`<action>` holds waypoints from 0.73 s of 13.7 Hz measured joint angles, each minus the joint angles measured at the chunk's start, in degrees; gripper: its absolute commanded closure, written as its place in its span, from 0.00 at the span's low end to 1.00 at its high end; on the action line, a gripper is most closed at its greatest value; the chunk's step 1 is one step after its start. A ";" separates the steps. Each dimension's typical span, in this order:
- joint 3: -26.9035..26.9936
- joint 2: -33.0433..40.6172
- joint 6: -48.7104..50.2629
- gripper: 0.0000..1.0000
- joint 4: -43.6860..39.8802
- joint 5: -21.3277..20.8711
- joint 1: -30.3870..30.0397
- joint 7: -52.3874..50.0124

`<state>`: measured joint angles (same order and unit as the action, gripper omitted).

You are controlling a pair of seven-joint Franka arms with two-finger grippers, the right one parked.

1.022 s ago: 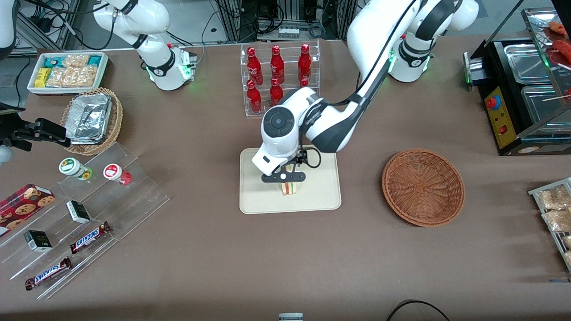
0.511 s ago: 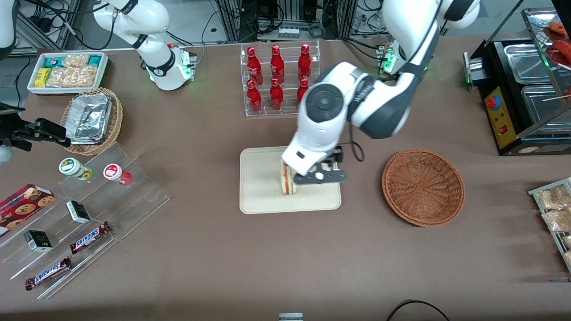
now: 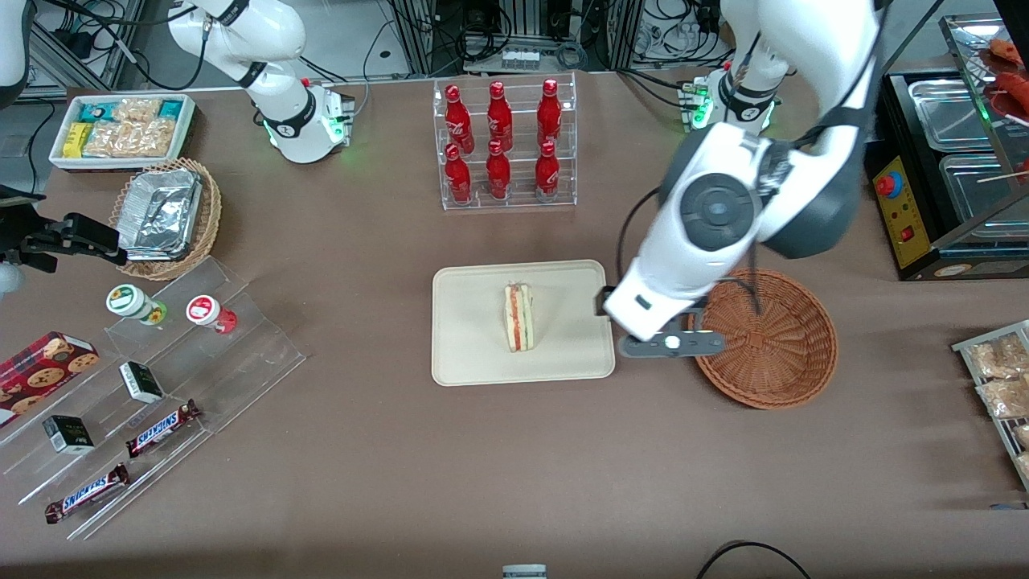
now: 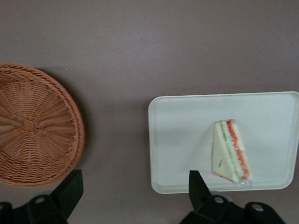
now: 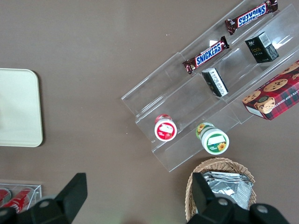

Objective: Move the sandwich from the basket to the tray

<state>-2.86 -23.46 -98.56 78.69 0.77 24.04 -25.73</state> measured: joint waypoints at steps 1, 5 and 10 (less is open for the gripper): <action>0.03 2.15 0.07 0.00 2.56 0.02 -1.93 2.81; 0.14 11.38 0.84 0.00 11.81 0.11 -9.55 11.27; 0.06 20.30 5.47 0.00 19.16 0.12 -16.84 19.44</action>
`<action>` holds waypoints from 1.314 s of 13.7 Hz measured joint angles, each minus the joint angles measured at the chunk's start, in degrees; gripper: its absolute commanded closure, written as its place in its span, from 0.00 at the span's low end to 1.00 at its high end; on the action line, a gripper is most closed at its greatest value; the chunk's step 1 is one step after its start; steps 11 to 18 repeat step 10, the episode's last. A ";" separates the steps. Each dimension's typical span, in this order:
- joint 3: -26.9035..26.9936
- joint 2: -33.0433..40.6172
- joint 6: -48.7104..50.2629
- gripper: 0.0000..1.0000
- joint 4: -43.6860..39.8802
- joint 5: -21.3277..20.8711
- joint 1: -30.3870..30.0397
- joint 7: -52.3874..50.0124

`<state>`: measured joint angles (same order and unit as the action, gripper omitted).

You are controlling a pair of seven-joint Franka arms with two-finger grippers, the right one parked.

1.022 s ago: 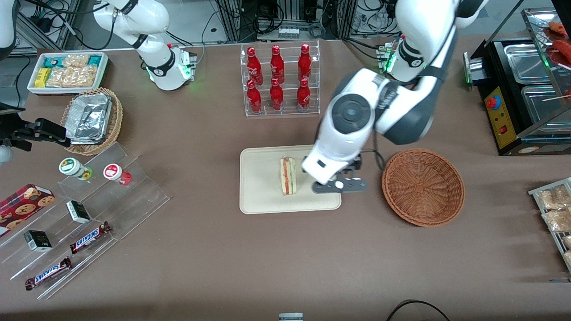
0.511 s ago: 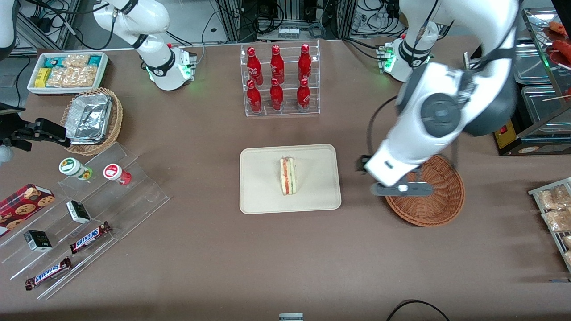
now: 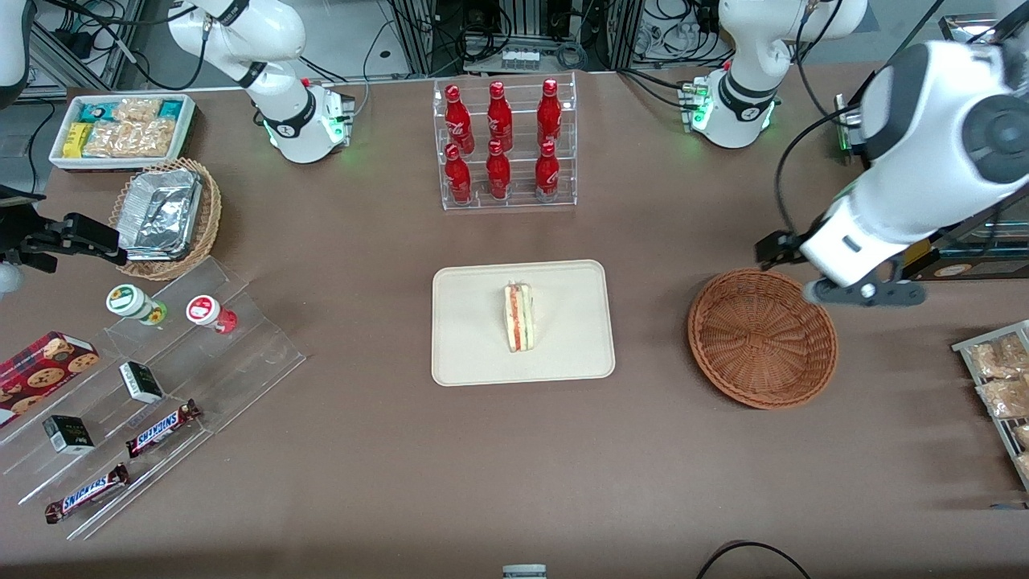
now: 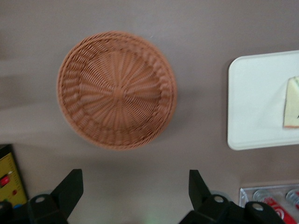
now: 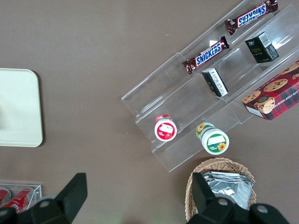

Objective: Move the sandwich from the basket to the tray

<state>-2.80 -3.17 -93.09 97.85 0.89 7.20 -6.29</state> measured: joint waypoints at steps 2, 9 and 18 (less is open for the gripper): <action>-0.97 2.03 2.77 0.00 0.23 0.00 -3.03 0.79; -2.21 7.29 11.65 0.00 -1.99 0.00 -7.45 1.12; -2.22 7.44 13.21 0.00 -2.92 0.00 -7.47 1.12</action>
